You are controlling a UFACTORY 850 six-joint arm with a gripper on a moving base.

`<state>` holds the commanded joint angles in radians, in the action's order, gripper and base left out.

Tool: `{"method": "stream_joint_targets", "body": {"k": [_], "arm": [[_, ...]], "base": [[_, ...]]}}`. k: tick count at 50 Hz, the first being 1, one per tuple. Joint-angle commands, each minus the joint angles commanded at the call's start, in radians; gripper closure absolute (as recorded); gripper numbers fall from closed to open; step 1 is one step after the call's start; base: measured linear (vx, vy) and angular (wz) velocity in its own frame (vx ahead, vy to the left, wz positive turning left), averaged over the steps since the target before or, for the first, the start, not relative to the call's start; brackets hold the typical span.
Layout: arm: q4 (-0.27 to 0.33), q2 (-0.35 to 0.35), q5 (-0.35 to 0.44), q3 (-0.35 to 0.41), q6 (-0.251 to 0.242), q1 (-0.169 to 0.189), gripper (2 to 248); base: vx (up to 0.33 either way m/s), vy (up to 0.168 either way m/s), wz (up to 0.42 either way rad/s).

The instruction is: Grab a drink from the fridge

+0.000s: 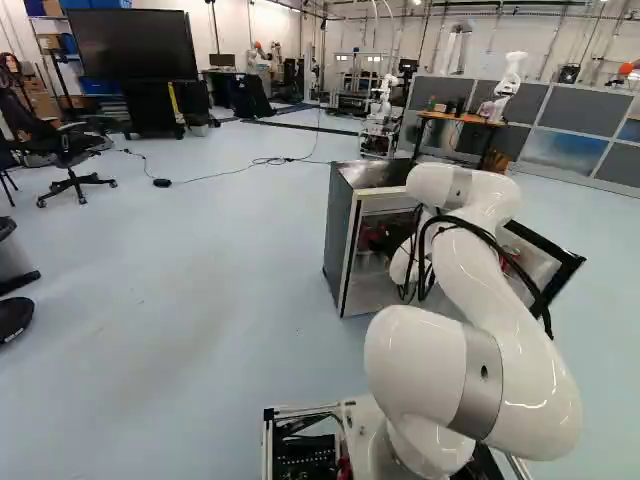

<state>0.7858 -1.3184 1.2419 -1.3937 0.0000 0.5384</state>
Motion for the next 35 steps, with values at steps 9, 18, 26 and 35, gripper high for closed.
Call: {"method": "stream_joint_targets", "body": {"k": [9, 18, 26, 35], "arm": [[0.000, 0.035, 0.000, 0.066, 0.000, 0.011, 160], [0.000, 0.089, 0.000, 0.143, 0.000, 0.023, 160], [0.000, 0.140, 0.000, 0.213, 0.000, 0.034, 160], [0.000, 0.197, 0.000, 0.288, 0.000, 0.047, 160]], "base": [[0.000, 0.000, 0.000], [0.000, 0.000, 0.000], [0.000, 0.000, 0.000], [0.000, 0.000, 0.000]]}}
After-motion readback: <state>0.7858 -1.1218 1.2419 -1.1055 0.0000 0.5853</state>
